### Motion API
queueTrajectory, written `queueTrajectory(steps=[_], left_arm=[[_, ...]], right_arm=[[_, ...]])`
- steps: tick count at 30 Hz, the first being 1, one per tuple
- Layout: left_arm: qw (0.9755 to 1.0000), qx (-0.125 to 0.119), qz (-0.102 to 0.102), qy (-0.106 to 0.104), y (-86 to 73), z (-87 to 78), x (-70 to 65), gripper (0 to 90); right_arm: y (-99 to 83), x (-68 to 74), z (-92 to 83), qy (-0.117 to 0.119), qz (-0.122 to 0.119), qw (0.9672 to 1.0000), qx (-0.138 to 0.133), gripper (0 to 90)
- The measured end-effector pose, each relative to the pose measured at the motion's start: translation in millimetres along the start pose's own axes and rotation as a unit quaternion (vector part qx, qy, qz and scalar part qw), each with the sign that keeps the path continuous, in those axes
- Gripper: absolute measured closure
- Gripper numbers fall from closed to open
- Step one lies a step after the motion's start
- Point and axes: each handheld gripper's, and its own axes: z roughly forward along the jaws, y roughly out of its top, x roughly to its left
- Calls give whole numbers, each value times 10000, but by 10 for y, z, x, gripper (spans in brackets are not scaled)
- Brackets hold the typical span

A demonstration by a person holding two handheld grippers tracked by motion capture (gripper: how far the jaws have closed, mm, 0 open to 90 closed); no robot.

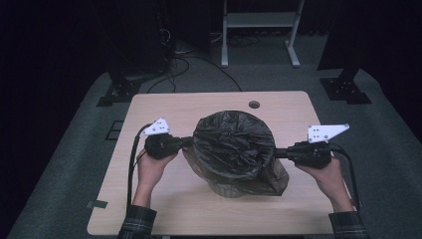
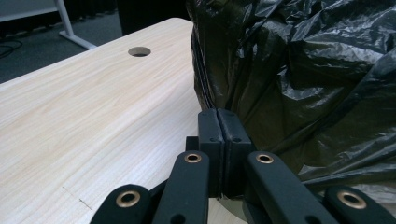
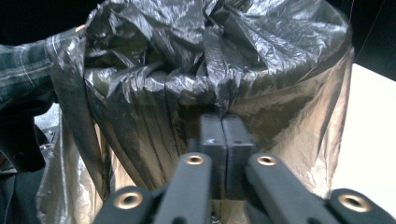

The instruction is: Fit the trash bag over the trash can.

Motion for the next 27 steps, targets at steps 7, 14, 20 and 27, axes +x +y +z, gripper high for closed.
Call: queueTrajectory(steps=[7, 14, 20, 27], left_arm=[[10000, -8, -12, 1, -4, -1, 4, 885], [9997, -155, -111, 149, 8, -118, 22, 720], [9984, -487, -213, 170, 53, -416, 16, 579], [9973, -699, -87, 199, 97, -686, -111, 447]], right_arm=[[-214, -54, 116, -175, 240, 9985, 458, 900], [-189, -72, -35, -511, 365, 9979, 176, 571], [-15, -51, -294, -714, 365, 9965, -232, 515], [164, 26, -289, -695, 324, 9960, -454, 479]])
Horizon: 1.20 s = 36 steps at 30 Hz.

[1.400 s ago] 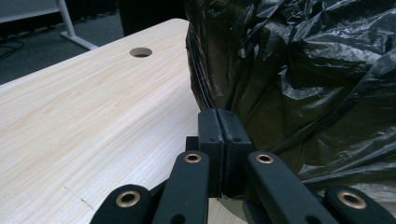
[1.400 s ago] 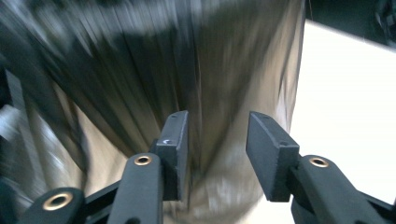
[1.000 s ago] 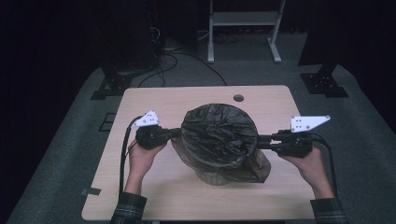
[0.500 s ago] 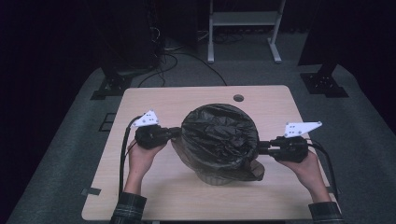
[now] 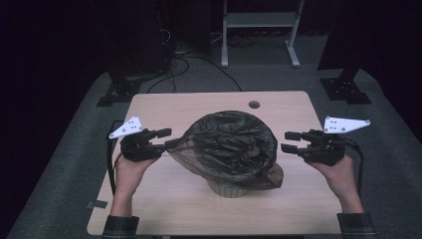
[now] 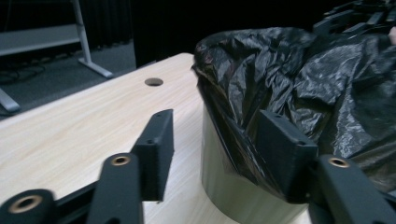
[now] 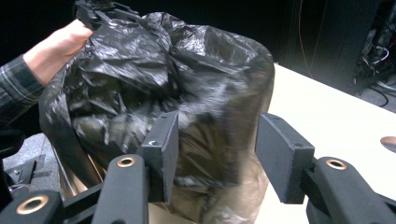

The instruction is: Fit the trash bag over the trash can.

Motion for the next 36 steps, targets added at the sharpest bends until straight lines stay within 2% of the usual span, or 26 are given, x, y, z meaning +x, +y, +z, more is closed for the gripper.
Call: queueTrajectory(steps=[4, 8, 12, 16, 18, 21, 23, 26, 30, 32, 36], left_arm=[[9999, -154, 74, 24, 58, -117, -75, 363], [9991, -397, -36, 125, 83, -189, -80, 316], [9979, -620, -112, 156, 121, -157, -35, 280], [9965, -807, -150, 126, 240, -72, 7, 231], [9958, -898, -149, 54, 311, -44, -4, 204], [9947, -1027, -45, 25, 412, -35, -54, 160], [9949, -1007, -20, -7, 460, -31, -112, 125], [9960, -860, 125, -202, 455, -6, -233, 133], [9969, -604, 365, -362, 379, 50, -412, 173], [9972, -477, 399, -418, 315, 94, -489, 185], [9979, -216, 475, -394, 191, 179, -581, 197]], right_arm=[[81, 40, 87, 42, -31, 10000, 18, 465], [136, 69, 142, 78, -46, 9999, -51, 461], [167, 90, 182, 77, -50, 9999, -79, 460], [190, 85, 184, 62, -36, 9999, -108, 455], [196, 82, 182, 66, -33, 9999, -123, 454], [199, 71, 181, 75, -20, 9999, -128, 446], [199, 68, 179, 72, -19, 9999, -127, 445], [198, 73, 172, 73, -51, 9999, -135, 442], [203, 70, 163, 65, -38, 9999, -143, 441], [205, 68, 157, 70, -11, 9999, -152, 440], [203, 60, 174, 54, 11, 9998, -167, 439]])
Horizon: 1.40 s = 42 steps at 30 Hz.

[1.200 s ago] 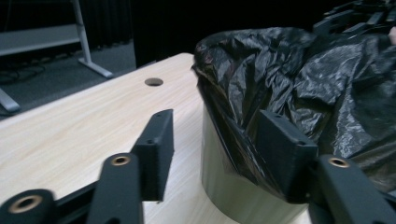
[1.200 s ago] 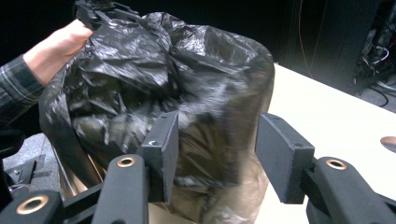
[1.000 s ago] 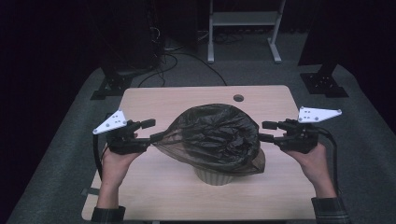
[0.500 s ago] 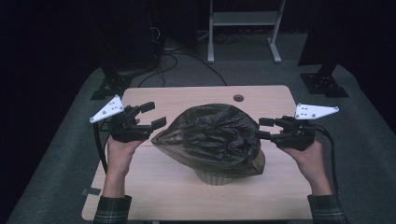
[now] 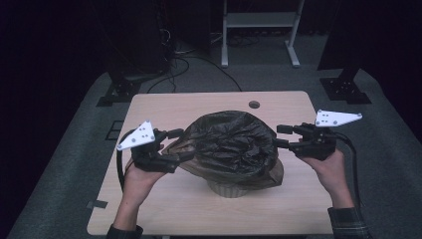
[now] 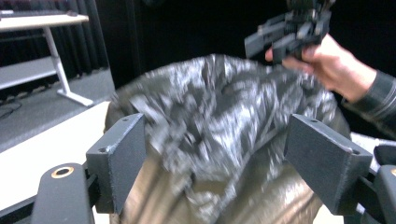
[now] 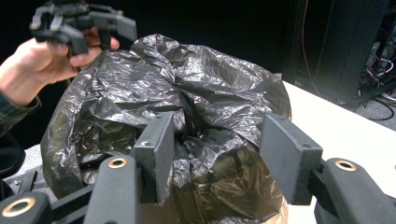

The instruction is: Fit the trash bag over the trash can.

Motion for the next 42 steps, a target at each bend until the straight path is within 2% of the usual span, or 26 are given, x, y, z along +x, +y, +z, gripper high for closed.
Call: queueTrajectory(steps=[3, 4, 5, 6, 7, 9, 11, 13, 17, 21, 24, 28, 33, 36, 38, 40, 42], left_arm=[[9997, 236, 75, -9, -110, 53, -60, 280], [9995, 302, 100, -15, -146, 59, -82, 346], [9992, 352, 118, -131, -195, 61, -107, 432], [9990, 374, 170, -177, -224, 63, -126, 558], [9987, 427, 228, -174, -256, 54, -154, 601], [9977, 537, 258, -333, -309, 32, -191, 796], [9966, 628, 283, -455, -363, 19, -221, 876], [9957, 724, 294, -504, -402, 22, -228, 892], [9943, 874, 175, -586, -528, 56, -212, 894], [9923, 1113, 151, -519, -641, 74, -178, 894], [9917, 1190, 82, -472, -703, 74, -139, 893], [9924, 1154, 28, -416, -715, 57, -104, 893], [9928, 1115, 40, -441, -699, 70, -122, 893], [9928, 1092, 44, -494, -690, 79, -138, 893], [9929, 1074, 55, -512, -686, 80, -147, 893], [9931, 1041, 39, -534, -688, 79, -154, 893], [9933, 1013, 23, -559, -694, 68, -153, 893]], right_arm=[[-5, 3, 22, 18, 25, 10000, -8, 438], [-6, 3, 31, 23, 24, 10000, -2, 437], [-7, 2, 39, 22, 26, 10000, 8, 437], [-9, 0, 45, 19, 33, 10000, 19, 437], [-10, 0, 47, 22, 34, 10000, 15, 437], [-9, 1, 38, 12, 26, 10000, 28, 437], [-7, -1, 31, 12, 23, 10000, 15, 437], [-7, 5, 27, -1, 29, 10000, 4, 437], [-41, 54, 23, 52, 35, 10000, -4, 431], [-145, 130, -22, 81, 45, 10000, -23, 421], [-250, 204, -89, 108, 78, 9999, -36, 415], [-374, 317, -130, 248, 69, 9997, 15, 399], [-534, 452, -104, 502, 26, 9984, 257, 400], [-619, 486, -17, 539, -31, 9969, 576, 492], [-667, 504, 39, 579, -78, 9958, 701, 614], [-694, 517, 90, 666, -129, 9942, 840, 796], [-719, 530, 136, 778, -140, 9926, 926, 884]])
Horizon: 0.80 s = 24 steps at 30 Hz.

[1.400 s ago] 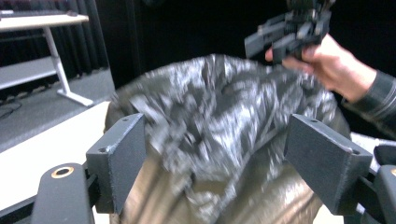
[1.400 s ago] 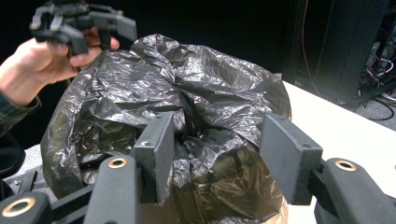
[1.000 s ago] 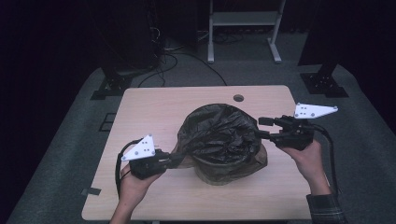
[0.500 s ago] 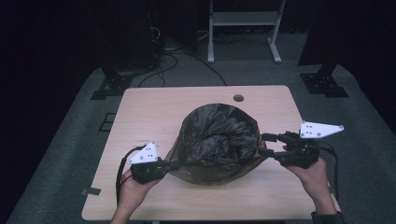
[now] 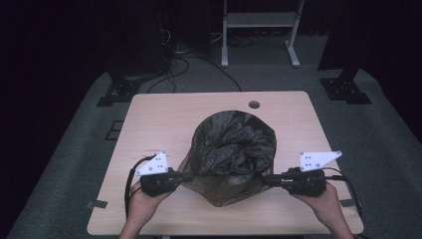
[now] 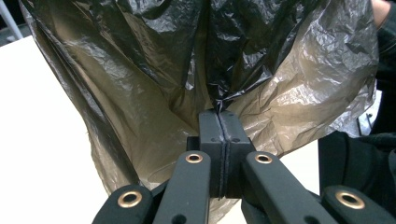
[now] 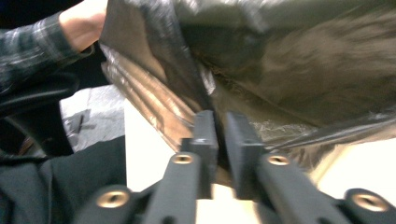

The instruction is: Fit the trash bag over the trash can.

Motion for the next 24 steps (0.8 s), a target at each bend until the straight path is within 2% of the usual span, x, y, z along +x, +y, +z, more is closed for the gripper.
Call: queueTrajectory(steps=[2, 5, 7, 14, 24], left_arm=[[10000, -27, -11, -9, -11, -13, 8, 893], [10000, -73, -61, -28, -35, -27, 29, 893], [9999, -72, -82, -31, -59, -28, 43, 893], [9998, -40, -184, -39, -129, 1, 77, 893], [9997, 129, -222, -55, -189, 79, 106, 892]], right_arm=[[-22, 2, 47, 97, 16, 9999, 140, 898], [-56, 9, 77, 116, 30, 9996, 271, 900], [-120, -12, 86, 193, 124, 9994, 246, 900], [-337, -132, 44, 77, 439, 9986, 283, 900], [-455, -211, 59, -91, 561, 9971, 508, 900]])
